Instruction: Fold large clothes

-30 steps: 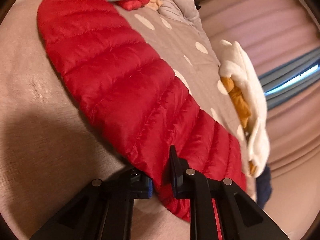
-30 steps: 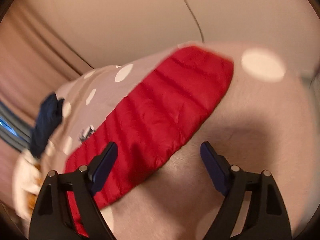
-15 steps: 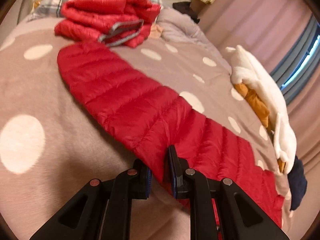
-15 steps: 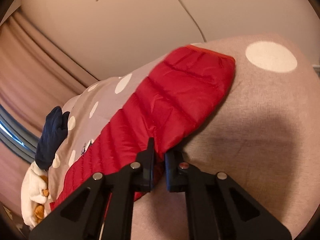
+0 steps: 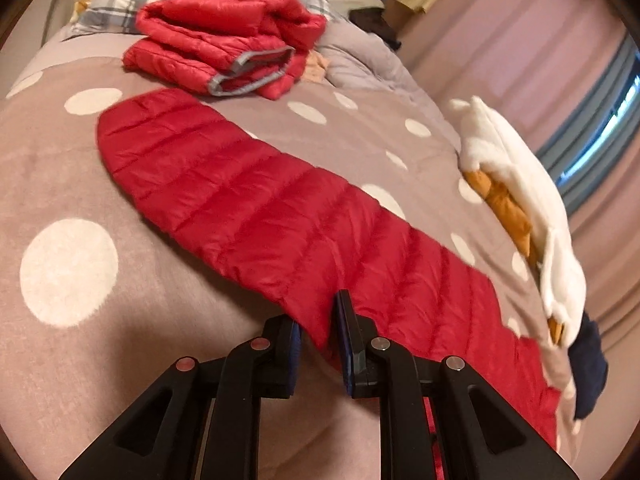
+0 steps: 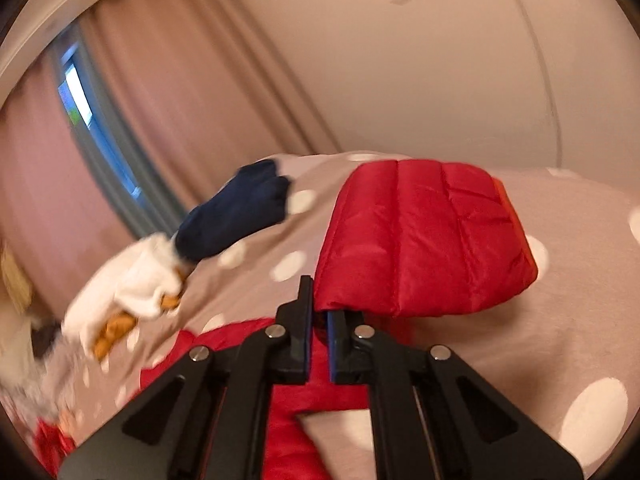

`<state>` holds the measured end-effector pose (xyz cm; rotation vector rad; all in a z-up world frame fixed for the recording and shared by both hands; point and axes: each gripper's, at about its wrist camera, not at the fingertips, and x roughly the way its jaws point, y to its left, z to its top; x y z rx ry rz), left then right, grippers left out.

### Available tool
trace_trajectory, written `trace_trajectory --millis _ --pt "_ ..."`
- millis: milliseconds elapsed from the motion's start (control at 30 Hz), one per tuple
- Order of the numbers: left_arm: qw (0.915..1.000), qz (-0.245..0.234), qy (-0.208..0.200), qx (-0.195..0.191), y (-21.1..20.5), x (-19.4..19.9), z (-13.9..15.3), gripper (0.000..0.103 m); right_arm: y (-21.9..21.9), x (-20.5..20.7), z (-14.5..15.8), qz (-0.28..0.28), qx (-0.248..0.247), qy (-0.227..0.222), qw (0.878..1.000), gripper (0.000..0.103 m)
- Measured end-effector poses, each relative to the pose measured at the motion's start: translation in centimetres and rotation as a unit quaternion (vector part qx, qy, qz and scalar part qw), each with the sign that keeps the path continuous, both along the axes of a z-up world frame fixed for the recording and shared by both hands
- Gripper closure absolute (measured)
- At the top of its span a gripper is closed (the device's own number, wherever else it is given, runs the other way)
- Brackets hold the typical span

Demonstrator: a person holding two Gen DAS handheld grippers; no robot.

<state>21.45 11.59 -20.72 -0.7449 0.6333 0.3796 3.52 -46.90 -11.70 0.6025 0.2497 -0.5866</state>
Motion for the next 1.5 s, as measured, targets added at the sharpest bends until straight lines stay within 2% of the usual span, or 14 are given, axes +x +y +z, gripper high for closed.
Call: trace_trajectory --millis 133,200,267,367,467,600,700,833,900,1000,1167,1333,1433,1500 --pt "0.9988 0.014 0.009 -0.046 1.0 0.3 -1.5 0.086 5.2 3.2 1.3 0.058 -0.026 -0.002 0.998 0.098" --pt "0.9965 0.021 0.022 -0.078 1.4 0.4 -2.7 0.086 8.5 5.6 1.6 0.085 -0.056 0.014 0.995 0.098" --pt "0.9946 0.028 0.016 -0.098 1.8 0.5 -3.2 0.086 11.9 8.2 1.5 0.127 -0.071 0.029 0.989 0.098" --pt "0.9937 0.022 0.012 -0.110 2.1 0.6 -3.1 0.086 16.0 11.3 0.9 0.185 -0.055 0.030 0.981 0.098" --pt "0.9899 0.021 -0.004 -0.140 3.0 0.4 -3.7 0.086 19.7 13.7 -0.1 0.232 -0.037 0.040 0.971 0.098" --pt "0.9834 0.020 -0.017 -0.180 4.0 0.5 -4.1 0.086 23.6 15.9 -2.0 0.274 -0.045 0.070 0.958 0.098" --pt "0.9820 0.009 -0.021 -0.188 4.4 0.8 -4.3 0.086 26.1 17.0 -3.6 0.298 -0.050 0.097 0.948 0.098" --pt "0.9767 0.008 -0.029 -0.213 5.0 0.9 -4.7 0.086 27.5 16.9 -5.7 0.324 -0.051 0.131 0.935 0.097" --pt "0.9754 0.005 -0.029 -0.219 5.1 1.1 -4.8 0.086 27.5 17.4 -7.0 0.340 -0.041 0.158 0.926 0.093" --pt "0.9753 0.000 -0.027 -0.219 5.3 1.2 -4.8 0.086 27.4 17.6 -8.3 0.348 -0.017 0.180 0.920 0.090" --pt "0.9754 -0.001 -0.025 -0.219 5.3 1.2 -4.8 0.086 27.6 17.0 -7.4 0.347 -0.038 0.174 0.921 0.082" --pt "0.9756 0.003 -0.027 -0.218 5.3 1.1 -5.2 0.086 27.7 16.3 -6.9 0.340 -0.046 0.170 0.924 0.079" --pt "0.9770 0.013 -0.030 -0.211 5.3 1.0 -5.4 0.086 27.3 15.9 -6.7 0.331 -0.045 0.170 0.927 0.073" --pt "0.9793 0.016 -0.031 -0.200 5.0 1.0 -5.2 0.086 27.2 15.6 -6.5 0.327 -0.047 0.166 0.929 0.066"
